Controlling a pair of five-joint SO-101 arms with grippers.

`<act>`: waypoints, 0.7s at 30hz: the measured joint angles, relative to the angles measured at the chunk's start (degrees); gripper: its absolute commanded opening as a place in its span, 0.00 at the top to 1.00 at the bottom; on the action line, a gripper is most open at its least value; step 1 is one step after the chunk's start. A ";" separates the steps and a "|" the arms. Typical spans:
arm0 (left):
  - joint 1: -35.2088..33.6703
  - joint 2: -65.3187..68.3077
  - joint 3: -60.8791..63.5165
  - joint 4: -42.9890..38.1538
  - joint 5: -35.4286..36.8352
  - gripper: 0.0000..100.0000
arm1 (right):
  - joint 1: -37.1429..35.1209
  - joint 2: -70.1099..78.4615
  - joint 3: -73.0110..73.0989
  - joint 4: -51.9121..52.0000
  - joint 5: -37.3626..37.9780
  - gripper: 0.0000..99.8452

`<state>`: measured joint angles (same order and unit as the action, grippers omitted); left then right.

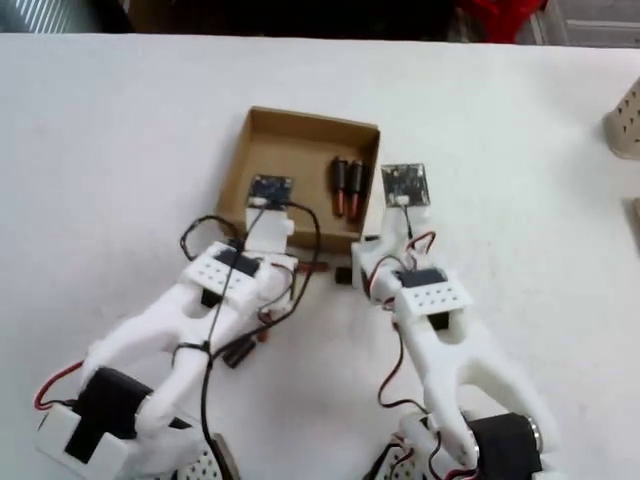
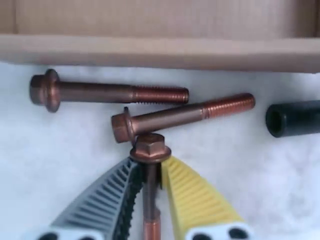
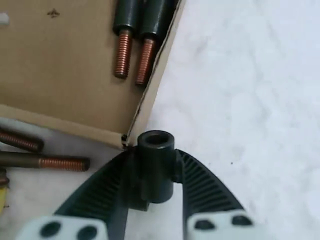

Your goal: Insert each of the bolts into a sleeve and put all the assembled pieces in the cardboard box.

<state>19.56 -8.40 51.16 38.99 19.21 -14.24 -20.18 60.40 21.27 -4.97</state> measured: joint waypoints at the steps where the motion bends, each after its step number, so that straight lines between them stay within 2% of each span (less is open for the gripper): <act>1: 0.00 0.00 0.00 0.00 0.00 0.98 | -0.53 0.00 1.58 -2.20 -0.26 0.98; 8: 0.00 0.00 0.00 0.00 0.00 0.98 | -2.20 -2.20 13.54 -20.04 -0.70 0.98; 13: 0.00 0.00 0.00 0.00 0.00 0.98 | -2.11 -12.22 21.19 -22.24 -0.70 0.98; 17: 0.00 0.00 0.00 0.00 0.00 0.98 | 1.23 -23.91 26.90 -22.59 -0.70 0.98; 21: 0.00 0.00 0.00 0.00 0.00 0.98 | -0.09 -35.69 33.76 -22.77 -0.70 0.98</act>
<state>19.56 -8.40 51.16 38.99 19.21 -14.33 -55.87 94.15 -1.49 -5.67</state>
